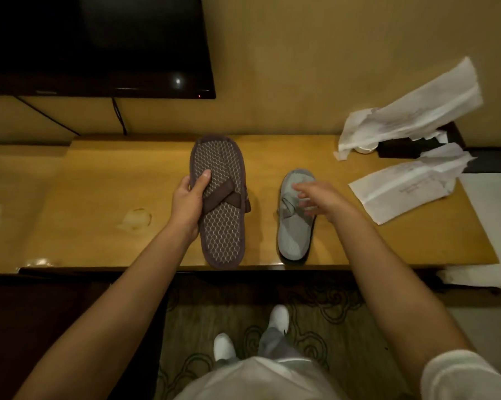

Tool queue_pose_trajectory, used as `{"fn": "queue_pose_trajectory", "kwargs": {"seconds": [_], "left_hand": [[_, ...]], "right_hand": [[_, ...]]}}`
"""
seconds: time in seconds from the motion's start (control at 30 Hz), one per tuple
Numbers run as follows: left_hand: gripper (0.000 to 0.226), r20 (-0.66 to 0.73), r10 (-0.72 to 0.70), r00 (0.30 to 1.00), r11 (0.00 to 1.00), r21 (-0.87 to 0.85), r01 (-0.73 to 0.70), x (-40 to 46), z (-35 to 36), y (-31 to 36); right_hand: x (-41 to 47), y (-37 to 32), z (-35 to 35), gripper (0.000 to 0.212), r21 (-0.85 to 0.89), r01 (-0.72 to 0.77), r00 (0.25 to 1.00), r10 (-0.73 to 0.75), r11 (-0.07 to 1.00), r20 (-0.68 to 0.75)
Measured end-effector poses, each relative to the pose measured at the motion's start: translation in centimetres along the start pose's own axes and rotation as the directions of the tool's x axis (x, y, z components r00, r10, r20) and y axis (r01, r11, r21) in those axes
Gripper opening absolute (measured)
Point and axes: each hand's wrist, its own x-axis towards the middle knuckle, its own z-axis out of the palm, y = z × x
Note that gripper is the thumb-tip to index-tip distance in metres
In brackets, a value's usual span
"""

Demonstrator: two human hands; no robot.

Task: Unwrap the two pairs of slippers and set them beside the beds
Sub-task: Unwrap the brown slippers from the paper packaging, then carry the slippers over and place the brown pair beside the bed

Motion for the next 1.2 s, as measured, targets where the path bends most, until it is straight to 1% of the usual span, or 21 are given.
{"fn": "queue_pose_trajectory", "kwargs": {"seconds": [0.1, 0.2, 0.27, 0.3, 0.33, 0.37, 0.43, 0.5, 0.53, 0.63, 0.7, 0.77, 0.83, 0.87, 0.93, 1.0, 1.07, 1.1, 1.13, 1.17, 1.2], "left_hand": [[0.028, -0.056, -0.008, 0.998, 0.999, 0.05, 0.011, 0.6, -0.5, -0.8], [0.027, -0.093, -0.02, 0.995, 0.998, 0.058, 0.025, 1.1, -1.6, -1.5], [0.026, -0.108, -0.034, 0.994, 0.999, 0.035, 0.038, 1.1, -2.2, -1.7], [0.025, -0.115, -0.038, 0.993, 0.999, 0.023, 0.041, 1.2, -2.3, -2.0], [0.025, -0.12, -0.045, 0.992, 0.999, 0.013, 0.047, 1.3, -2.4, -2.2], [0.025, -0.112, -0.045, 0.993, 0.999, 0.008, 0.046, 1.2, -2.6, -2.2], [0.025, -0.111, -0.045, 0.993, 0.999, -0.018, 0.043, 1.1, -2.7, -2.2], [0.028, -0.104, -0.035, 0.994, 0.999, -0.02, 0.033, 1.0, -2.9, -2.0], [0.03, -0.108, -0.03, 0.994, 0.999, -0.02, 0.028, 0.9, -3.2, -1.9], [0.036, -0.113, -0.02, 0.993, 0.999, -0.034, 0.017, 0.5, -4.0, -1.7], [0.04, -0.117, -0.004, 0.993, 0.999, -0.047, -0.002, 0.0, -4.7, -1.6], [0.048, -0.123, 0.01, 0.992, 0.998, -0.064, -0.018, -0.4, -5.3, -1.5], [0.061, -0.15, 0.013, 0.989, 0.994, -0.105, -0.029, -1.2, -7.3, -1.1], [0.063, -0.137, 0.005, 0.991, 0.993, -0.12, -0.022, -1.2, -7.4, -0.9], [0.063, -0.131, 0.002, 0.991, 0.985, -0.169, -0.024, -2.4, -9.9, -0.5], [0.065, -0.103, 0.026, 0.994, 0.978, -0.205, -0.047, -3.5, -11.6, -0.1], [0.071, -0.071, 0.091, 0.993, 0.968, -0.229, -0.105, -4.3, -13.2, 0.5], [0.075, -0.079, 0.138, 0.987, 0.959, -0.24, -0.154, -5.4, -15.1, 1.3], [0.08, -0.084, 0.18, 0.98, 0.947, -0.256, -0.196, -6.5, -16.8, 2.1], [0.082, -0.062, 0.206, 0.977, 0.94, -0.264, -0.215, -6.6, -16.9, 2.7], [0.079, -0.092, 0.236, 0.967, 0.933, -0.256, -0.252, -8.2, -18.6, 3.3]], "right_hand": [[1.4, 2.2, 1.2, 0.036, -0.138, -0.078, 0.993, 0.065, 0.987, -0.096], [2.5, 4.2, 0.5, 0.039, -0.271, -0.072, 0.963, -0.004, 0.96, -0.27], [2.8, 5.2, 0.3, 0.062, -0.249, -0.102, 0.946, 0.017, 0.963, -0.323], [3.0, 5.6, 0.3, 0.074, -0.226, -0.126, 0.948, 0.05, 0.966, -0.315], [3.1, 6.0, 0.2, 0.079, -0.21, -0.145, 0.953, 0.079, 0.967, -0.292], [3.2, 6.6, 0.5, 0.08, -0.185, -0.162, 0.956, 0.108, 0.969, -0.273], [3.7, 7.0, 0.9, 0.076, -0.105, -0.181, 0.964, 0.155, 0.978, -0.218], [3.5, 6.9, 1.7, 0.067, 0.016, -0.169, 0.979, 0.17, 0.985, -0.116], [3.6, 6.6, 2.3, 0.063, 0.054, -0.144, 0.985, 0.148, 0.988, -0.084], [3.6, 6.0, 4.1, 0.056, 0.149, 0.015, 0.996, -0.003, 0.989, -0.084], [3.3, 5.7, 5.1, 0.055, 0.178, 0.086, 0.995, -0.075, 0.98, -0.065], [2.8, 5.0, 5.9, 0.059, 0.164, 0.147, 0.988, -0.139, 0.975, -0.06], [1.8, 3.6, 7.8, 0.068, 0.153, 0.214, 0.977, -0.209, 0.965, -0.046], [1.6, 2.9, 7.9, 0.071, 0.17, 0.24, 0.971, -0.235, 0.956, -0.049], [0.0, 1.2, 10.1, 0.07, 0.217, 0.295, 0.953, -0.303, 0.93, 0.005], [-1.5, -0.4, 11.5, 0.059, 0.295, 0.323, 0.931, -0.357, 0.899, 0.071], [-3.0, -2.3, 12.3, 0.04, 0.359, 0.356, 0.899, -0.421, 0.863, 0.12], [-4.1, -3.4, 13.6, 0.032, 0.385, 0.367, 0.877, -0.453, 0.847, 0.16], [-5.3, -4.5, 14.7, 0.029, 0.407, 0.379, 0.855, -0.483, 0.831, 0.191], [-6.0, -5.5, 14.5, 0.027, 0.423, 0.395, 0.84, -0.507, 0.815, 0.194], [-7.4, -6.3, 15.9, 0.026, 0.411, 0.416, 0.808, -0.537, 0.811, 0.242]]}}
